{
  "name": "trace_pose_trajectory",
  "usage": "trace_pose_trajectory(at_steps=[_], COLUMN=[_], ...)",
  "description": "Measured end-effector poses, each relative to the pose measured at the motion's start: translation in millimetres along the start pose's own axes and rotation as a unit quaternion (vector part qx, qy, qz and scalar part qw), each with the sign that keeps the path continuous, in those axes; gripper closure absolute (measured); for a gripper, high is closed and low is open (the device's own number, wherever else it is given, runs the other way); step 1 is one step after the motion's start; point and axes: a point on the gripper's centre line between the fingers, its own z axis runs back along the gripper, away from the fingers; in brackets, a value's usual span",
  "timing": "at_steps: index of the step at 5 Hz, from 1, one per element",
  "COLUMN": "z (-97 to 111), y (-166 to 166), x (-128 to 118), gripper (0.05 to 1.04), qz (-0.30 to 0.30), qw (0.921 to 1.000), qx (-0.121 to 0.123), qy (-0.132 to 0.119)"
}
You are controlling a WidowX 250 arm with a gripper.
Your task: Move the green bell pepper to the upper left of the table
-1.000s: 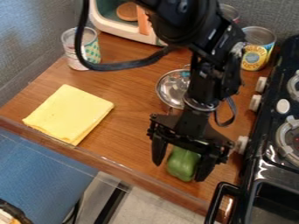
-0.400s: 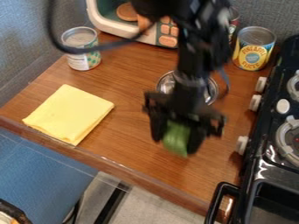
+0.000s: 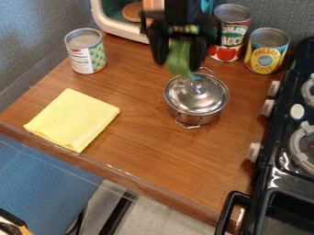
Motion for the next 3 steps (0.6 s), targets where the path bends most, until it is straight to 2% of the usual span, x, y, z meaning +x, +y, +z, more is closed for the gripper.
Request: trace_pose_trajectory(at_steps=[1, 2, 3], z=[-24.9, -34.1, -42.9], y=[31.3, 48.6, 58.0], x=[50.4, 70.4, 69.7], gripper=[0.345, 0.345, 0.345], qz=[0.010, 0.014, 0.017], qw=[0.9998, 0.9990, 0.9980], qx=[0.009, 0.026, 0.040], qy=[0.018, 0.034, 0.046])
